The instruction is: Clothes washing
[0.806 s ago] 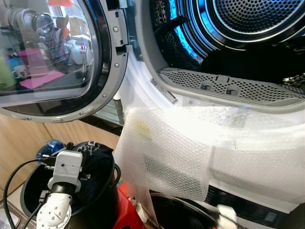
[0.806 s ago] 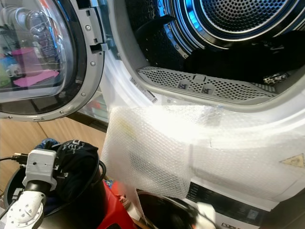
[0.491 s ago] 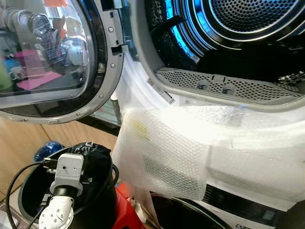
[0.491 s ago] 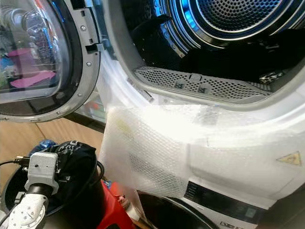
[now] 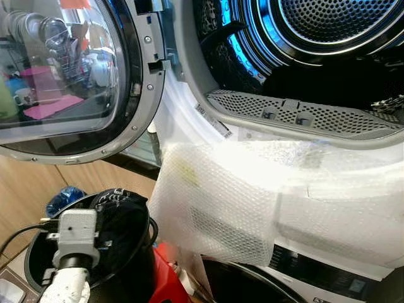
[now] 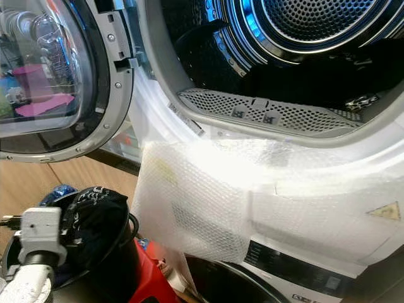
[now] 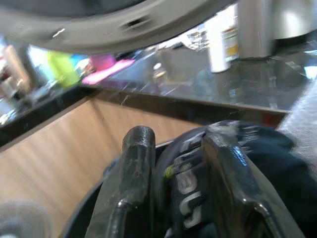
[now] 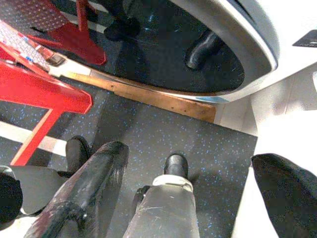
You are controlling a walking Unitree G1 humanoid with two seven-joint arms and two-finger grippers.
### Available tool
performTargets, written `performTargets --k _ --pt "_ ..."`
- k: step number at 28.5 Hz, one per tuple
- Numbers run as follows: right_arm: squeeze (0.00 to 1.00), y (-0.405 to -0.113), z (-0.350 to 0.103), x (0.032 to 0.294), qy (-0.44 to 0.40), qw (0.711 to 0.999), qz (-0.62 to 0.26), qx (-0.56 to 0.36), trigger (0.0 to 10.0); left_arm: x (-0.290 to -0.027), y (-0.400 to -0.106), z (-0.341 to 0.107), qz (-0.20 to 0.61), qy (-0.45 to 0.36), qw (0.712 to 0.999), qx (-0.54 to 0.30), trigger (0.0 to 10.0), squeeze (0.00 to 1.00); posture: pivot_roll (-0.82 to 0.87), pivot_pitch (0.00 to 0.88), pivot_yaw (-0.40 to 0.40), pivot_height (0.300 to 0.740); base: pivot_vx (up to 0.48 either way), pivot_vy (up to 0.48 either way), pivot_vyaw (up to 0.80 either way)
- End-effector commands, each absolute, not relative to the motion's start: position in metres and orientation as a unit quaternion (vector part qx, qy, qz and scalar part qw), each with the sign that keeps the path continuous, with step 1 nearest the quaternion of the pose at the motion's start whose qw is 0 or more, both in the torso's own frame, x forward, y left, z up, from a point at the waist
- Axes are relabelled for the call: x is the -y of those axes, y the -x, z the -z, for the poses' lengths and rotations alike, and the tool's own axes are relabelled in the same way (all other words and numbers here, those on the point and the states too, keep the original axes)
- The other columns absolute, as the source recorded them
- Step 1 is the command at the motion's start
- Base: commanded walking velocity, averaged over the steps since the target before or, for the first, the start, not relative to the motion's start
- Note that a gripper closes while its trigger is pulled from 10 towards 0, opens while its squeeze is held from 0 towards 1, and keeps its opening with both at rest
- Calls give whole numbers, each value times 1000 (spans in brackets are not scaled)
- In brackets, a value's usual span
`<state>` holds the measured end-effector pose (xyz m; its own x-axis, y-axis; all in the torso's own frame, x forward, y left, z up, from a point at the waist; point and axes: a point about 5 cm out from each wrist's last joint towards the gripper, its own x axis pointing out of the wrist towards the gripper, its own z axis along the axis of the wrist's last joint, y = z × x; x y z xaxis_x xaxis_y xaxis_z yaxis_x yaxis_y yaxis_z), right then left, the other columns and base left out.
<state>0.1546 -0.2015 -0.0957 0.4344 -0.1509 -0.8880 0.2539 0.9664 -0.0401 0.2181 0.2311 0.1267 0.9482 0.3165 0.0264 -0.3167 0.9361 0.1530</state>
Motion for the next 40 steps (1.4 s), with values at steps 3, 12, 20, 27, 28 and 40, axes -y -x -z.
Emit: performTargets --k 3,12,20,27,28,40 --pt "0 -156 97 190 -39 847 101 -521 10000 -253 -220 -131 -124 -90 986 -60 10000 0 137 0 91 740 0 0 0" --pt "0 -164 95 183 -25 853 80 -515 10000 -261 -223 -159 2 -228 974 -20 10000 0 158 0 94 740 0 0 0" --pt "0 -166 94 181 -29 857 80 -509 10000 -232 -258 -204 -14 34 992 122 10000 0 151 0 89 740 0 0 0" --pt "0 -165 94 184 -37 859 87 -504 10000 -203 -254 -183 190 -64 980 -12 10000 0 119 0 100 740 0 0 0" --pt "0 -164 94 186 -33 858 89 -505 10000 -211 -244 -172 207 -112 970 -63 10000 0 119 0 100 740 0 0 0" --pt "0 -163 95 185 -23 856 78 -511 10000 -246 -189 -140 205 -164 933 -244 10000 1000 154 0 89 740 0 0 0"
